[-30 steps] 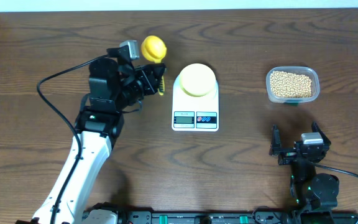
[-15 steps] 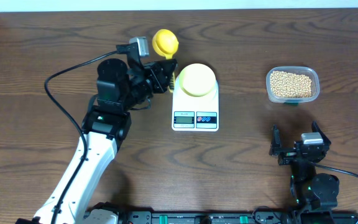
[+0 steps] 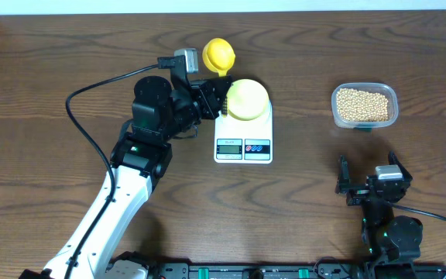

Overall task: Scoop item into bowl and weigh 50g on scale
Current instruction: 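Lift the yellow scoop with the left gripper toward the scale, then move the right gripper toward the scoop held by the left gripper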

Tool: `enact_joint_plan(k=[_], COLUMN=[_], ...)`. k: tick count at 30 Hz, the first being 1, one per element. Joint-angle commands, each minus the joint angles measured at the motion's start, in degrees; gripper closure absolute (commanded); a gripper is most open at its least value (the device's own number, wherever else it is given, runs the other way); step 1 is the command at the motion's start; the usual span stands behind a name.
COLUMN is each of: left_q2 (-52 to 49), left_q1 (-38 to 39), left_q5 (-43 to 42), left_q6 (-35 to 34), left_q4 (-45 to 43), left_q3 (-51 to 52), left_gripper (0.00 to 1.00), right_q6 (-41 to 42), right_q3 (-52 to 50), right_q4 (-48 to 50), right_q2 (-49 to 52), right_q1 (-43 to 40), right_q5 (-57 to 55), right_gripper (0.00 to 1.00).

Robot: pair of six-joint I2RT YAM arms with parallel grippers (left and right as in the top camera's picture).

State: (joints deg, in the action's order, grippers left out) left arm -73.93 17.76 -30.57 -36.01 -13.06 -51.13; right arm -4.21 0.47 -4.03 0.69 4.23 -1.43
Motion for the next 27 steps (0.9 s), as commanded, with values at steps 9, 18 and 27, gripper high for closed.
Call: enact_joint_plan(k=[9,18,27], left_q2=[0.6,0.6,0.6], left_q1=[0.3,1.8,2.8], left_q5=[1.3,1.7,1.7], left_q6=[-8.0,-8.0,-8.0], left_q4=[-4.0,-7.3,-9.3], left_q3=[-0.7,-0.6,-0.7], left_gripper=[0.93,0.93,0.93], right_q6=[-0.6,-1.1,9.7], right_q3=[-0.2,-0.2,-0.2], right_q4=[-0.2,1.1,18.5], right_q2=[-0.3,-0.3,-0.3], right_q1=[0.3,0.3,0.4], right_q5=[0.1,-0.8,22.7], right_gripper=[0.01,0.01,0.01])
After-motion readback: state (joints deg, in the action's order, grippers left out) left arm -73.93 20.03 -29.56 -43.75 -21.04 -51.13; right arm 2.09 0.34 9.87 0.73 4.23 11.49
